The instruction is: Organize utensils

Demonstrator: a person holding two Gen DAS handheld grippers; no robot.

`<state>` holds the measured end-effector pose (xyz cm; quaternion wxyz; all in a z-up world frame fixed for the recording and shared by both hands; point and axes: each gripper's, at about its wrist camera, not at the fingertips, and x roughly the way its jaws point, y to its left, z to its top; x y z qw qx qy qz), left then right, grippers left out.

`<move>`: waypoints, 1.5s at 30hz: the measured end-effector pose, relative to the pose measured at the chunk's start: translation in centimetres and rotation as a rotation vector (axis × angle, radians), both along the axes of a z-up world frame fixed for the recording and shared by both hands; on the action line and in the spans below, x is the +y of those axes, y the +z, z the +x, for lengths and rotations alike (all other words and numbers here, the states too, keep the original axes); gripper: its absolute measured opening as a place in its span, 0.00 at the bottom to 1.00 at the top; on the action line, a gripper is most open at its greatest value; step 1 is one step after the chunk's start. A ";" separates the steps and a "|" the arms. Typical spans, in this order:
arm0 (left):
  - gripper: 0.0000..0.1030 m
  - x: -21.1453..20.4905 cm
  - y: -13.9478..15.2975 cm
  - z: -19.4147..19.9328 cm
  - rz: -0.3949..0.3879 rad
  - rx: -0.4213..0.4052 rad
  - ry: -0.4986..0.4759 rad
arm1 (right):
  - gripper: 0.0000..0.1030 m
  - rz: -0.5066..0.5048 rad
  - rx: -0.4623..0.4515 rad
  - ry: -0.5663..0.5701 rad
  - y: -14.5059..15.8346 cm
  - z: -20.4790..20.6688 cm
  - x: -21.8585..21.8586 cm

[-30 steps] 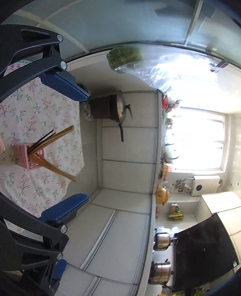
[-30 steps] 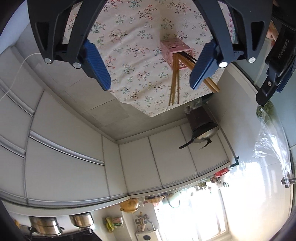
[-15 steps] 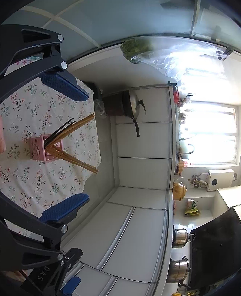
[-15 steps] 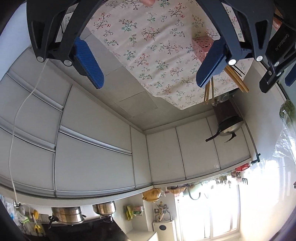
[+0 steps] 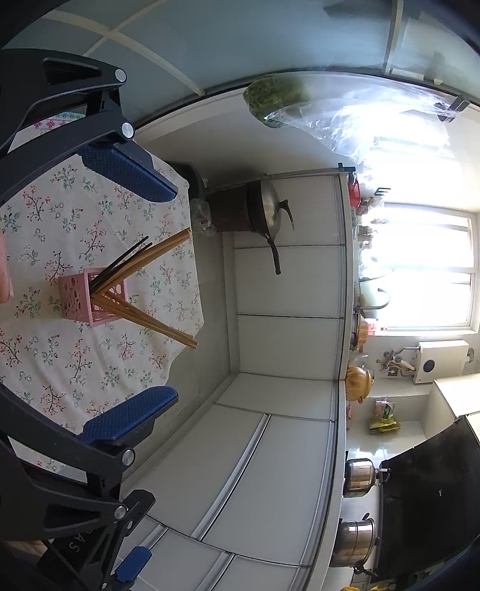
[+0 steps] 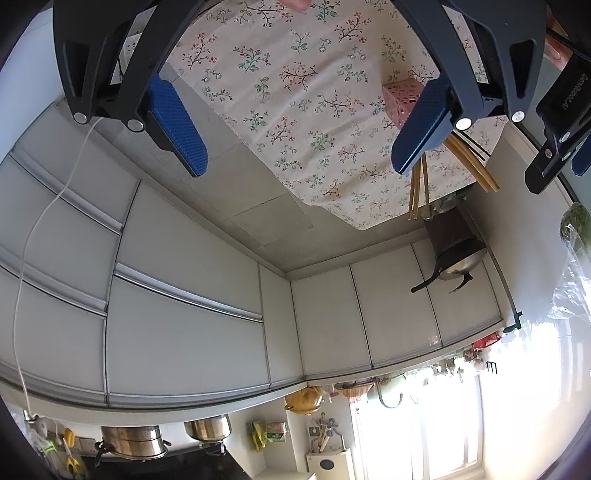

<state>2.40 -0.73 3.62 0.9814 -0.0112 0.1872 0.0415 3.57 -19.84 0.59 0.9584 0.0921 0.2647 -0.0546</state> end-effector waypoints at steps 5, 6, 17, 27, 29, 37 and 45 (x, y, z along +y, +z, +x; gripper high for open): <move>0.93 -0.1 -0.1 0.1 0.003 0.006 0.004 | 0.94 -0.004 -0.001 0.000 -0.1 -0.1 0.0; 0.93 -0.1 -0.2 0.1 0.002 0.007 0.006 | 0.94 -0.006 0.000 0.000 -0.1 -0.1 0.0; 0.93 0.1 -0.3 0.2 0.004 0.015 0.018 | 0.94 -0.005 0.015 0.005 -0.3 0.2 0.1; 0.93 0.0 -0.5 0.4 0.005 0.027 0.019 | 0.94 0.001 0.024 0.007 -0.4 0.3 0.1; 0.93 0.0 -0.5 0.4 0.006 0.028 0.020 | 0.94 0.002 0.026 0.007 -0.5 0.2 0.1; 0.93 -0.1 -0.6 0.4 0.013 0.031 0.022 | 0.94 0.002 0.030 0.008 -0.4 0.4 0.0; 0.93 -0.1 -0.8 0.5 0.016 0.038 0.026 | 0.94 0.003 0.035 0.011 -0.4 0.4 0.1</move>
